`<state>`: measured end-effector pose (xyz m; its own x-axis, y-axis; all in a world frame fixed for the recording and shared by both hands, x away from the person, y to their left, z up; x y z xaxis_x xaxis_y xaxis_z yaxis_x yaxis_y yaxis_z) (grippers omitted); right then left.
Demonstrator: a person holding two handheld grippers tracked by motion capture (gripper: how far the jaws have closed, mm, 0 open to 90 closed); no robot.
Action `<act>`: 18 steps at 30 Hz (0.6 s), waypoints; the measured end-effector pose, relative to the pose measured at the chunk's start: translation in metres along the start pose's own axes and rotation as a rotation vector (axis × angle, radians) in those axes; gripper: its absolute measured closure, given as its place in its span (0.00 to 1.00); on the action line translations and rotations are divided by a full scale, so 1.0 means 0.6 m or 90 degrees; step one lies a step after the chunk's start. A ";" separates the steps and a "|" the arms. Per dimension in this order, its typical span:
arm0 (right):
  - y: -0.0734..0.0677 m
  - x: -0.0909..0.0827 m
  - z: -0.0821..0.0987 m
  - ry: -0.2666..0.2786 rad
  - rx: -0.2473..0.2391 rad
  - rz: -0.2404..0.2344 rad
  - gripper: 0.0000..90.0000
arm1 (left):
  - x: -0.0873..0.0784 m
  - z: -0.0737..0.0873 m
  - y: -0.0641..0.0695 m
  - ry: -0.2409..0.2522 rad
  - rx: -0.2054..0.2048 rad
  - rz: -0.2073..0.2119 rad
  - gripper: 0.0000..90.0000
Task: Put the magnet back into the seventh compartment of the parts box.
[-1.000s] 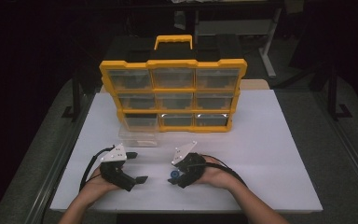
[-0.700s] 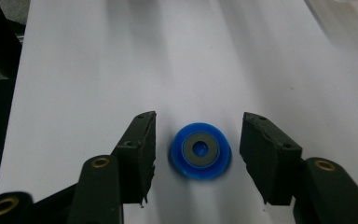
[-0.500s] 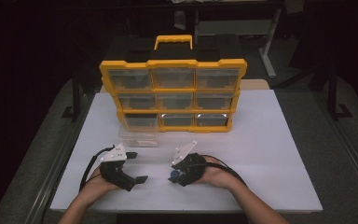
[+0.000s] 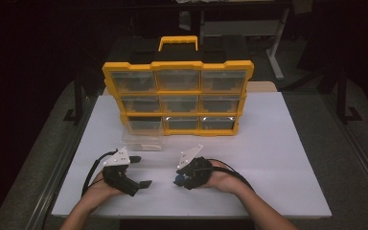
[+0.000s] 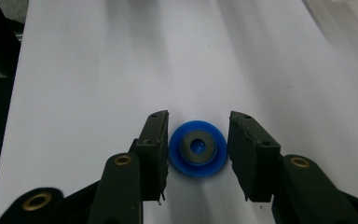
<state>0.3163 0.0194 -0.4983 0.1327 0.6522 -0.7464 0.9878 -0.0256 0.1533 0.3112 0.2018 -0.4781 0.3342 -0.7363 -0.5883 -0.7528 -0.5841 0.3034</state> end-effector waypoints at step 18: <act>0.004 -0.010 -0.003 0.008 0.014 -0.002 0.67 | 0.000 0.000 0.001 -0.001 0.003 0.001 0.00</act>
<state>0.3176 0.0167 -0.4924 0.1285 0.6613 -0.7391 0.9899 -0.0399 0.1364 0.3108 0.2014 -0.4783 0.3322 -0.7367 -0.5889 -0.7558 -0.5815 0.3010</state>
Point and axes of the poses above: each handheld gripper's, and its own axes: x roughly forward along the jaws, z roughly out of its underside, y roughly to its right, the point moved 7 cm from there along x, roughly forward along the jaws, and after that the axes turned 15 degrees about -x, right-handed, at the moved point
